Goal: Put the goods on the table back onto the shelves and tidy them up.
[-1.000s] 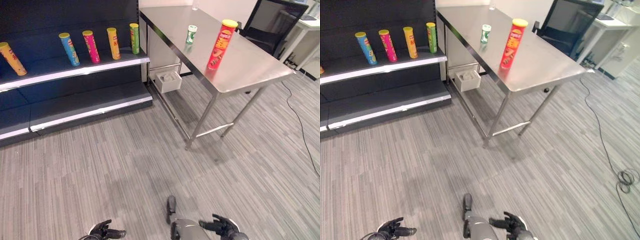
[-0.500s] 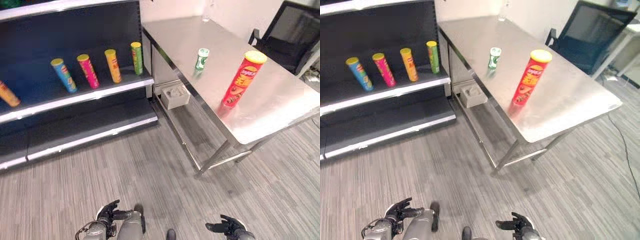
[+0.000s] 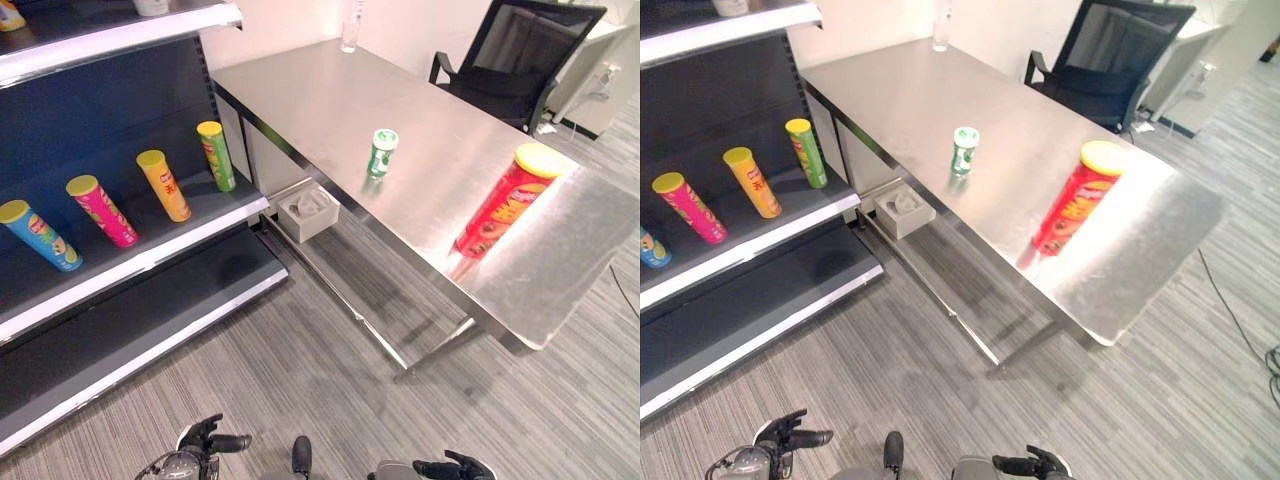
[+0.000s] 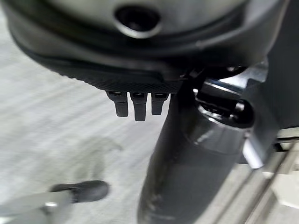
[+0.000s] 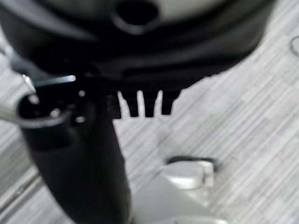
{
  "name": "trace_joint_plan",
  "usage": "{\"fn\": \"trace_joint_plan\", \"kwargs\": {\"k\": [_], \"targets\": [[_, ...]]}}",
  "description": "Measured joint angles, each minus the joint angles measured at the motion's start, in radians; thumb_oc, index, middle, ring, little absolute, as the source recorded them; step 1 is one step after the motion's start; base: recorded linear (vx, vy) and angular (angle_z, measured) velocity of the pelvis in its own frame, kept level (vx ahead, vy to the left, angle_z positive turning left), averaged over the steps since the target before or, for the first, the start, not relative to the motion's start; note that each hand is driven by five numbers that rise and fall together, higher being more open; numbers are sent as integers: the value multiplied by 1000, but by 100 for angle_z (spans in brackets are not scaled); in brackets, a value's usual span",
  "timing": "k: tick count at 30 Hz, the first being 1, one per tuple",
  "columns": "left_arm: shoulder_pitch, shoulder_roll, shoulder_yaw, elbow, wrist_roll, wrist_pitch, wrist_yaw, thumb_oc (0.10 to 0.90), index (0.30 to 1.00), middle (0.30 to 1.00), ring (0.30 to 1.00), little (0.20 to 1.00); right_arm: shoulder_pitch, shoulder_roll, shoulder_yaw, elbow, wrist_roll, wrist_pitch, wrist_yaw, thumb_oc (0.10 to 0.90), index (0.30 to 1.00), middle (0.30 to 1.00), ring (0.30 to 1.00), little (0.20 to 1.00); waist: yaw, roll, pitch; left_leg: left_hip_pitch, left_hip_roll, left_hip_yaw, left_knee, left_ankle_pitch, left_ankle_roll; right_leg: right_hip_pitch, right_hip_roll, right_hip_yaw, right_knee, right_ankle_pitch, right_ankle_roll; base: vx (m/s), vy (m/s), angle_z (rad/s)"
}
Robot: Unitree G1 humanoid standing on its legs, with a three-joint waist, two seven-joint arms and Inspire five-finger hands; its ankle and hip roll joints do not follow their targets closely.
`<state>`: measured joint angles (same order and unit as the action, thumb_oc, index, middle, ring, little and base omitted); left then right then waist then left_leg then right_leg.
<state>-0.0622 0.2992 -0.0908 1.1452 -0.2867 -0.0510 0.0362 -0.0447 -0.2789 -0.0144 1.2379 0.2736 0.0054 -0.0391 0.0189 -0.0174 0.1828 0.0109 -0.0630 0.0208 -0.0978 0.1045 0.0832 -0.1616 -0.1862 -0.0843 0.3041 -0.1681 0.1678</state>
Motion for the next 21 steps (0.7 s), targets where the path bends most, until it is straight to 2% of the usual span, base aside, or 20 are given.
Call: {"fn": "trace_joint_plan", "kwargs": {"k": [2, 3, 5, 6, 7, 8, 10, 11, 12, 13, 14, 15, 16, 17, 18, 20, 21], "targets": [[10, 8, 34, 26, -5, 9, 4, 800, 900, 900, 900, 900, 3, -22, -94, -17, 46, -5, -12, 800, 900, 900, 900, 900, -25, -12, 2, 5, -6, -2, 0, -17, -10, 14, 0, 29, -219, 91, 20, 202, -83, -3], [13, 10, 34, 61, -6, 11, 14, 800, 900, 900, 900, 900, 1, -40, -155, -9, 61, -8, -36, 800, 900, 900, 900, 900, -33, -27, -4, 12, -7, 1, 0, -28, -12, 35, 9, 31, -325, 131, 37, 244, -111, -2], [67, 10, 35, 24, -20, 22, 22, 800, 900, 900, 900, 900, 37, -102, -366, 7, 138, 3, -36, 800, 900, 900, 900, 900, -32, -44, -9, 52, -11, 12, -5, -59, -24, 75, 21, 38, -353, 217, -9, 126, -67, -8], [93, 2, 34, 13, -27, 22, 17, 800, 900, 900, 900, 900, 52, -170, -395, 42, 164, 9, -48, 800, 900, 900, 900, 900, -33, -44, -16, 73, -10, 8, -4, -73, -31, 103, 20, 29, -379, 259, -18, 95, -67, 0], [112, -2, 33, 14, -26, 23, 14, 800, 900, 900, 900, 900, 71, -228, -396, 52, 178, 10, -71, 800, 900, 900, 900, 900, -34, -58, -24, 77, -10, 4, -5, -88, -40, 122, 21, 26, -397, 304, -23, 127, -95, 5], [127, -12, 30, 15, -26, 26, 14, 800, 900, 900, 900, 900, 98, -309, -398, 47, 185, 16, -76, 800, 900, 900, 900, 900, -42, -50, -33, 91, 6, -1, -4, -97, -50, 133, 37, 19, -404, 318, -41, 109, -106, 4], [147, -28, 23, 7, -24, 26, 1, 800, 900, 900, 900, 900, 142, -460, -510, -42, 197, 51, -79, 800, 900, 900, 900, 900, -69, -29, -47, 96, 37, -2, -1, -103, -67, 143, 67, 6, -404, 306, -62, 84, -83, 0], [173, -45, 42, -22, -24, 26, -3, 800, 900, 900, 900, 900, 216, -483, -627, -301, 202, 86, -109, 800, 900, 900, 900, 900, -87, -15, -48, 100, 48, -1, -2, -108, -75, 144, 79, 6, -404, 302, -64, 62, -44, -35], [208, -80, 66, -50, -21, 23, -4, 800, 900, 900, 900, 900, 272, -566, -653, -663, 204, 4, -130, 800, 900, 900, 900, 900, -134, 6, -49, 112, 60, 5, -4, -108, -79, 146, 93, 23, -397, 301, -67, 58, -37, -51], [199, -86, 63, -48, -11, 26, -9, 800, 900, 900, 900, 900, 244, -629, -626, -722, 204, -72, -131, 800, 900, 900, 900, 900, -144, 5, -49, 124, 65, 3, -4, -104, -86, 151, 98, 38, -397, 301, -67, 46, -27, -55], [182, -94, 64, -65, 1, 24, -20, 800, 900, 900, 900, 900, 199, -700, -626, -827, 215, -93, -133, 800, 900, 900, 900, 900, -144, 1, -52, 130, 74, -4, -4, -102, -96, 155, 105, 38, -397, 301, -67, 41, -27, -23], [175, -100, 61, -91, 14, 23, -30, 800, 900, 900, 900, 900, 184, -743, -625, -940, 219, -94, -133, 800, 900, 900, 900, 900, -145, 6, -54, 131, 82, -3, -4, -108, -105, 157, 113, 36, -397, 298, -71, 33, -23, 4], [164, -101, 54, -126, 15, 13, -40, 800, 900, 900, 900, 900, 139, -760, -622, -1050, 228, -133, -116, 800, 900, 900, 900, 900, -143, 9, -57, 131, 91, -5, -4, -113, -111, 162, 123, 30, -397, 296, -84, 31, -19, 22], [155, -102, 54, -150, 18, 3, -51, 800, 900, 900, 900, 900, 98, -758, -617, -1145, 242, -163, -99, 800, 900, 900, 900, 900, -135, 3, -59, 131, 101, -7, -4, -122, -116, 166, 131, 21, -398, 293, -88, 23, -4, 26], [142, -102, 44, -166, 18, -11, -59, 800, 900, 900, 900, 900, 17, -777, -571, -1274, 257, -231, -64, 800, 900, 900, 900, 900, -93, -11, -70, 130, 106, -9, -4, -120, -119, 167, 135, 17, -398, 293, -89, 25, 13, 19], [134, -99, 25, -146, 19, -11, -66, 800, 900, 900, 900, 900, -55, -807, -515, -1296, 265, -285, -44, 800, 900, 900, 900, 900, -74, -18, -79, 125, 106, -15, -4, -120, -120, 170, 131, 9, -398, 284, -83, 18, 16, 22], [136, -102, 15, -134, 32, -8, -70, 800, 900, 900, 900, 900, -103, -878, -496, -1303, 283, -301, -27, 800, 900, 900, 900, 900, -52, -19, -82, 122, 101, -15, 0, -119, -120, 168, 124, 6, -398, 281, -82, 2, 18, 24]]}}
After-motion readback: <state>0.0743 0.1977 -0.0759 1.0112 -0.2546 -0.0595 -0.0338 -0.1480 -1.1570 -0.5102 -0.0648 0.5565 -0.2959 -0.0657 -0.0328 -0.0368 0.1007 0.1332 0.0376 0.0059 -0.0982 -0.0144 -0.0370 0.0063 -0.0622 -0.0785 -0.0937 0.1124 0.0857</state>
